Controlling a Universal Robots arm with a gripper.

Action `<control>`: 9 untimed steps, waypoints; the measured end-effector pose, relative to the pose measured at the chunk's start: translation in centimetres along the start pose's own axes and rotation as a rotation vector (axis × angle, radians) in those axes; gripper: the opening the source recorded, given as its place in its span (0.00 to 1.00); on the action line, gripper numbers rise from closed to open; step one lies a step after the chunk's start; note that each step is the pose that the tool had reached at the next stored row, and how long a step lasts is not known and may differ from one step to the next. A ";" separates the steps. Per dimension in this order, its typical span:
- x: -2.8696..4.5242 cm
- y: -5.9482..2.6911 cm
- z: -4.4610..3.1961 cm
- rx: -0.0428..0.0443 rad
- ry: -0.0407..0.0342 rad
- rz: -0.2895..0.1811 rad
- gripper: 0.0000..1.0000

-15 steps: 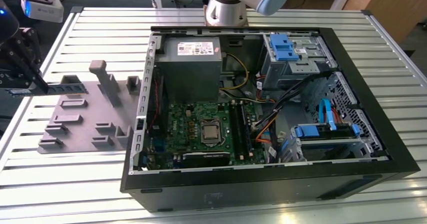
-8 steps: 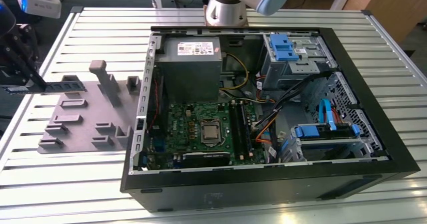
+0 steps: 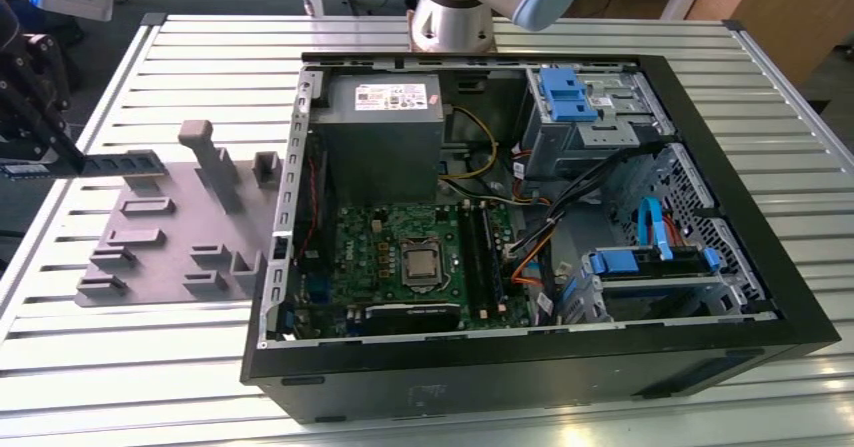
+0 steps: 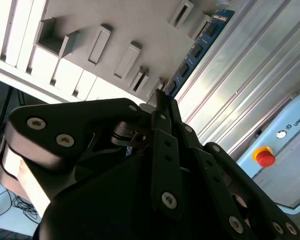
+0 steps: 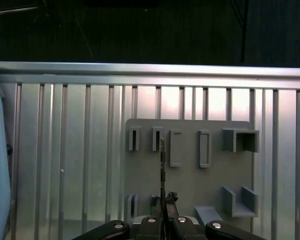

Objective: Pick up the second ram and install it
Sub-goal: 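Pick up the second ram and move it above second insertion slot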

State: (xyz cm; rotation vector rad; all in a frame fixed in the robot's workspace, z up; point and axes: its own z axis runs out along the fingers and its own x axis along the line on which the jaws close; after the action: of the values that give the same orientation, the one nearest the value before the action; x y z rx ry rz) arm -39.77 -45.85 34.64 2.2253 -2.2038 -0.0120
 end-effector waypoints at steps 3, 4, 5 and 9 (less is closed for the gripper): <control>0.00 0.01 -0.36 0.0000 0.0000 0.000 0.14; 0.00 0.01 -0.47 0.0001 -0.0001 0.000 0.14; 0.00 0.01 -0.59 0.0000 -0.0001 0.000 0.14; 0.00 0.02 -1.09 0.0000 0.0000 0.000 0.14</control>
State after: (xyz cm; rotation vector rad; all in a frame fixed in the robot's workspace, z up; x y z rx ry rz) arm -39.77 -45.85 35.73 2.2252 -2.2039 -0.0120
